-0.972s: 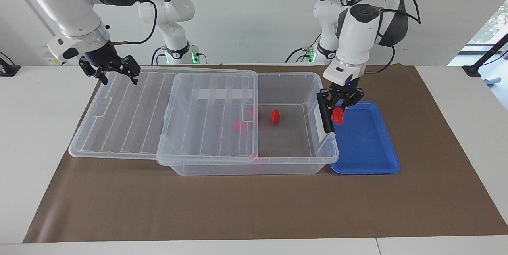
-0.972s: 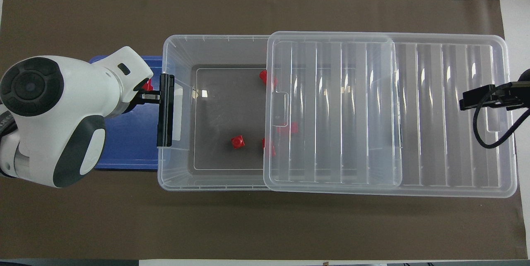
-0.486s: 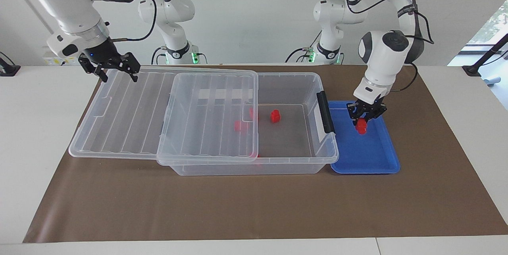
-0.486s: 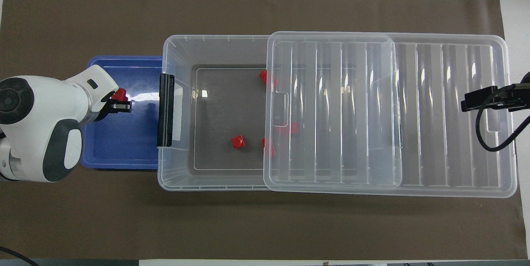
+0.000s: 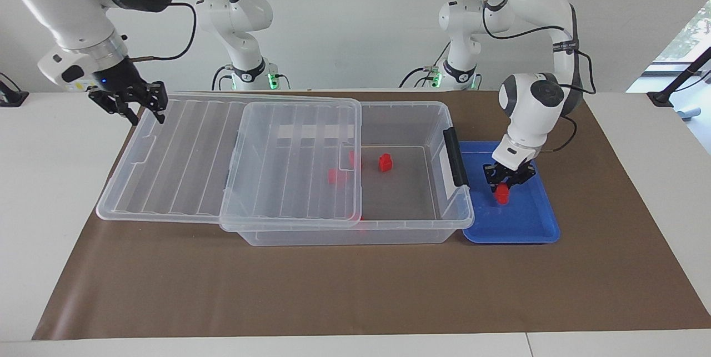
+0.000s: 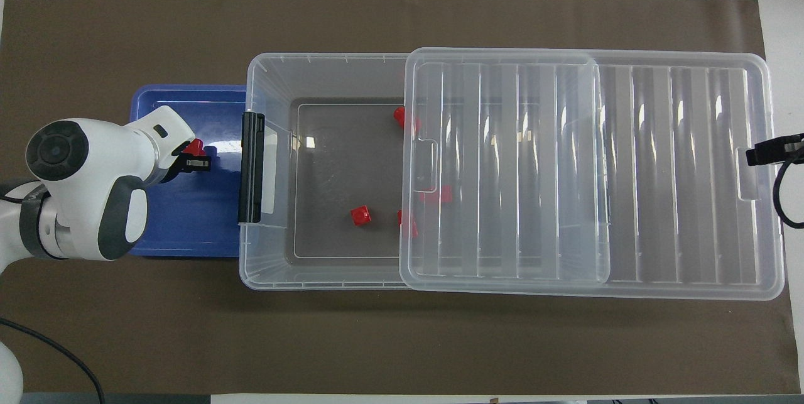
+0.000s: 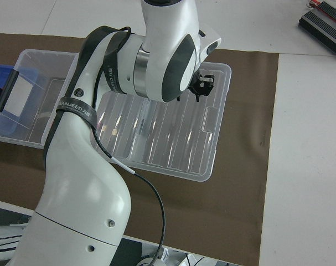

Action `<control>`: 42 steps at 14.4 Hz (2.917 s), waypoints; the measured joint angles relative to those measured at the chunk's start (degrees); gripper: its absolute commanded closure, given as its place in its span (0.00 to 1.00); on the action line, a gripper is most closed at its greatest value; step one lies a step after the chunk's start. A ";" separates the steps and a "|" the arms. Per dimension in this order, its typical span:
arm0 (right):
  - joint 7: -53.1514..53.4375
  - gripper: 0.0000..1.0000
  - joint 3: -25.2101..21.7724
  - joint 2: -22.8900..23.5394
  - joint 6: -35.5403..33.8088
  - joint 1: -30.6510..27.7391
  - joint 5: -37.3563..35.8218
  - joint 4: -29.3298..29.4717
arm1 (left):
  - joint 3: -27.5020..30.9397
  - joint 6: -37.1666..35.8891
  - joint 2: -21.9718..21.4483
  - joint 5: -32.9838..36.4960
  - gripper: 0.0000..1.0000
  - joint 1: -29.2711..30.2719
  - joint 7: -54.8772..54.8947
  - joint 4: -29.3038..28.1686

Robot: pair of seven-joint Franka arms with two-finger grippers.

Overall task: Place red block in blue tray from box
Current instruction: 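Carry the red block over the blue tray with the left gripper, then lower the red block into the blue tray and open the left gripper, then slide the lid closed with the right gripper while the left gripper withdraws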

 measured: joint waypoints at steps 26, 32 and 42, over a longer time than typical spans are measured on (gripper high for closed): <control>2.33 1.00 -6.94 5.79 11.35 2.81 1.09 -7.17 | -2.05 -48.02 -9.68 -3.68 0.00 -0.33 0.43 35.15; 11.09 1.00 -6.61 5.78 11.29 8.81 1.32 -7.42 | -1.62 -50.43 -9.37 -3.96 0.00 0.03 2.92 35.33; 25.98 1.00 -2.45 5.73 11.26 14.21 1.44 -7.76 | -1.47 -51.56 -9.37 -3.96 0.00 1.20 5.08 35.32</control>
